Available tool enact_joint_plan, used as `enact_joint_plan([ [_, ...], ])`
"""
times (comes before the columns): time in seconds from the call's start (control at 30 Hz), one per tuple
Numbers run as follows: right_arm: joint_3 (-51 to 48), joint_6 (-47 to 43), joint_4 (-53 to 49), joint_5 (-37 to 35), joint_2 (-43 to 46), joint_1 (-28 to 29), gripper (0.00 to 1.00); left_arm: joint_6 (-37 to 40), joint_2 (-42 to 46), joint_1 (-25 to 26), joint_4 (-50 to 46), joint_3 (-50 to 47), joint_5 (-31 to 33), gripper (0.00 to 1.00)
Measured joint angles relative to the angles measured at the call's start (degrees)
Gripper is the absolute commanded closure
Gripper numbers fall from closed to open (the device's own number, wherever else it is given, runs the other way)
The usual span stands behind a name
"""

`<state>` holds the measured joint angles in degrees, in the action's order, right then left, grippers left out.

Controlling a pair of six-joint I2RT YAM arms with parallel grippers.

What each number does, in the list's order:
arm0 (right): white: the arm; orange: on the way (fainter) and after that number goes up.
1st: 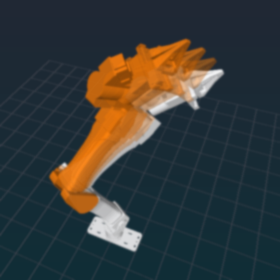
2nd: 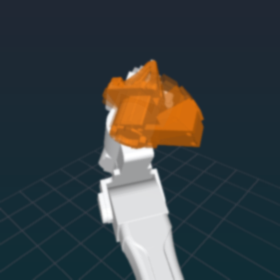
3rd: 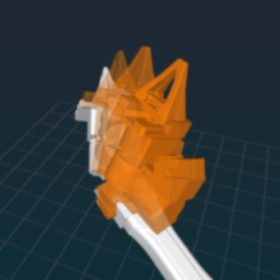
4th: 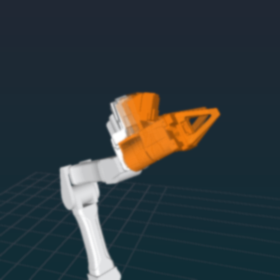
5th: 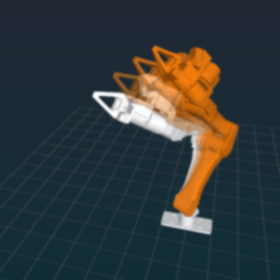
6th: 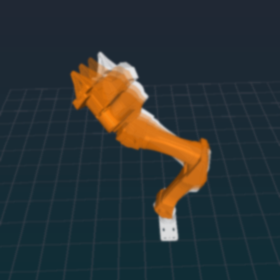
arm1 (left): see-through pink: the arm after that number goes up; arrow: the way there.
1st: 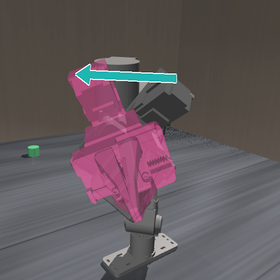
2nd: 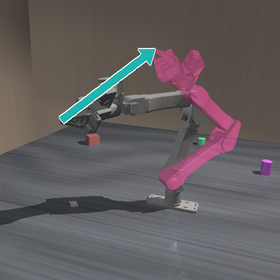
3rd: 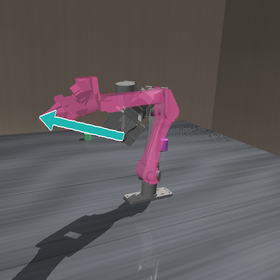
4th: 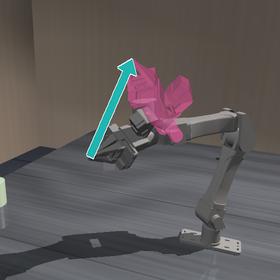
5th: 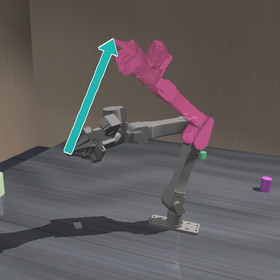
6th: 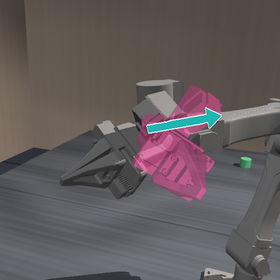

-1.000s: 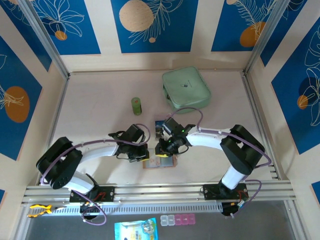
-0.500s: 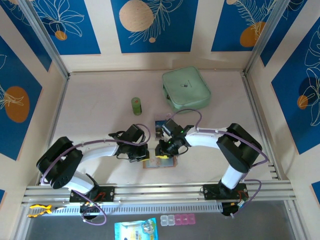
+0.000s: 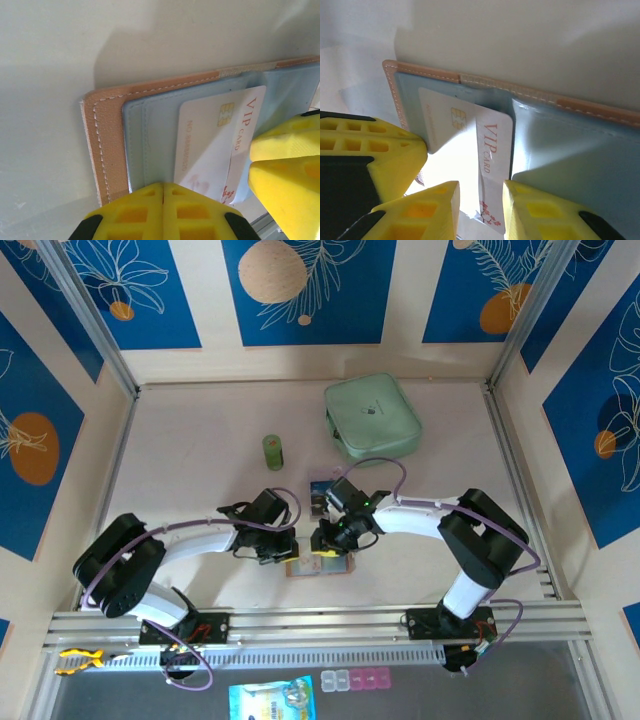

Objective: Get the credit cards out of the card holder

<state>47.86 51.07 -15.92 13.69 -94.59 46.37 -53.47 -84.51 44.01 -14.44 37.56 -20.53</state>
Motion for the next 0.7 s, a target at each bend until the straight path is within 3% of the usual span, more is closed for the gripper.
enact_joint_plan([
  [0.27,-1.27,0.02,0.52,-0.11,-0.02,0.0,0.7,0.0,0.0,0.0,0.0,0.0,0.0,1.0],
  [0.7,-2.8,1.62,5.57,2.25,0.0,-0.13,0.79,0.0,-0.02,0.0,-0.02,0.0,0.0,1.0],
])
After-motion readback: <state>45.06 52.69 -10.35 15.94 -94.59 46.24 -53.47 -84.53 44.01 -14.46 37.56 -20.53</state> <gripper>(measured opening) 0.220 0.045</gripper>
